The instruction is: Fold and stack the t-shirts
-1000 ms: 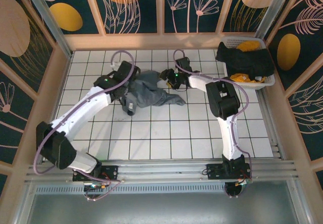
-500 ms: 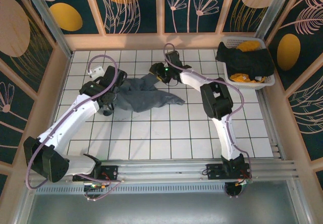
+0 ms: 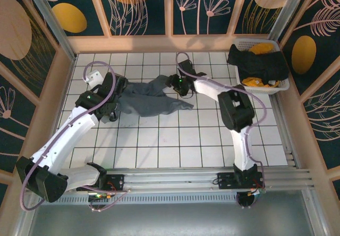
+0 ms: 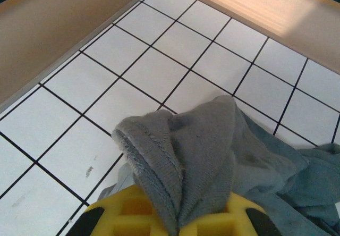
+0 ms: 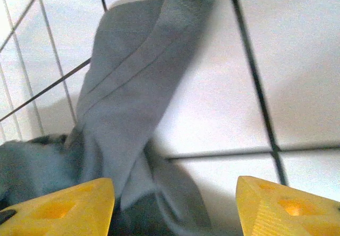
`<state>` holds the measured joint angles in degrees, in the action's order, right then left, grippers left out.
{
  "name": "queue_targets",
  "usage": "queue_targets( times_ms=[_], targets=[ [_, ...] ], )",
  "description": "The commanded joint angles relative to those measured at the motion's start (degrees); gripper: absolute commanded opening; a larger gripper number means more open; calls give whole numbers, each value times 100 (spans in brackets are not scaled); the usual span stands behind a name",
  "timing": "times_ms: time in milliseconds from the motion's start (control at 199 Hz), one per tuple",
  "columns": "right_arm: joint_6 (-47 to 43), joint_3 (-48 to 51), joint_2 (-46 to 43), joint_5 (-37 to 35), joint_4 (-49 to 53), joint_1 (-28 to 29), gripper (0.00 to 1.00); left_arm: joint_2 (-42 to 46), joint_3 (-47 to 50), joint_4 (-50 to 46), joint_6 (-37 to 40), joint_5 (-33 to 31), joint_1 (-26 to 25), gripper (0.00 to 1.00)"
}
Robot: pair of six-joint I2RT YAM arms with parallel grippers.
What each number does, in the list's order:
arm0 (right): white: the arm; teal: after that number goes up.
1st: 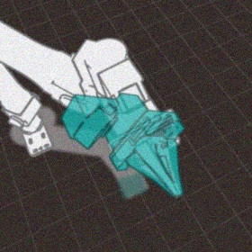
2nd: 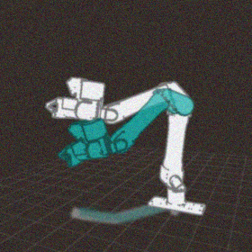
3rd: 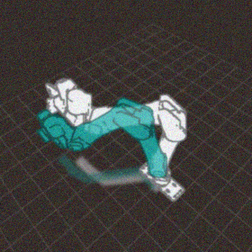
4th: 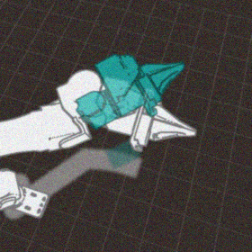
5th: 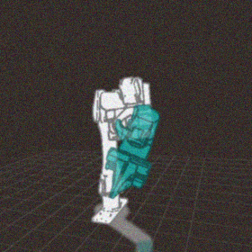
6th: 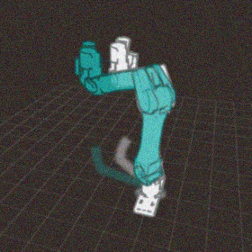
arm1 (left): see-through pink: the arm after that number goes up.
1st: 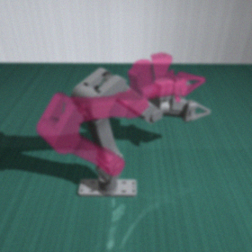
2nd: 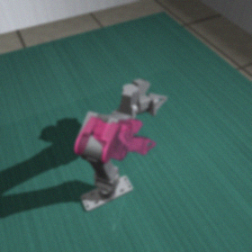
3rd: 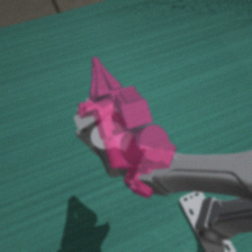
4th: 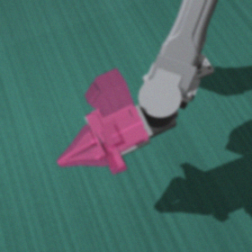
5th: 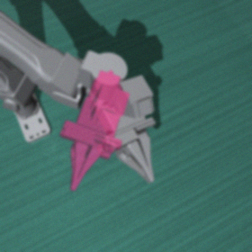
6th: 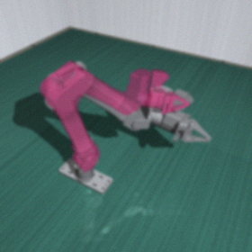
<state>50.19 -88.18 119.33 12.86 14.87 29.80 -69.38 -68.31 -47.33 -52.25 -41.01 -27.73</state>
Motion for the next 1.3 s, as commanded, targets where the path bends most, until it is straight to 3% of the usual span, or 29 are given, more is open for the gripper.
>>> queue_targets(
  times_ms=[0,155,361,602,822,913,1068,1299],
  targets=[
    [740,601,-692,81,401,-203,65,144,120,127,-97,-159,30,0],
    [2196,1532,-715,1093,-145,-225,66,215,161,341,59,-117,30,0],
    [3235,1556,-232,1425,-506,-146,66,258,134,528,244,-109,30,0],
    [3486,1036,286,1570,-396,-185,59,433,151,774,466,-50,30,0],
    [2636,836,-475,558,829,-219,60,396,-47,908,575,47,30,0],
    [2520,976,-770,604,989,-217,62,442,-132,964,559,41,30,0],
    [3149,1362,-916,1242,687,-39,66,653,-276,1331,701,144,30,0],
    [4015,1210,-429,1421,44,70,70,816,-499,1779,932,421,28,0]
  ],
)
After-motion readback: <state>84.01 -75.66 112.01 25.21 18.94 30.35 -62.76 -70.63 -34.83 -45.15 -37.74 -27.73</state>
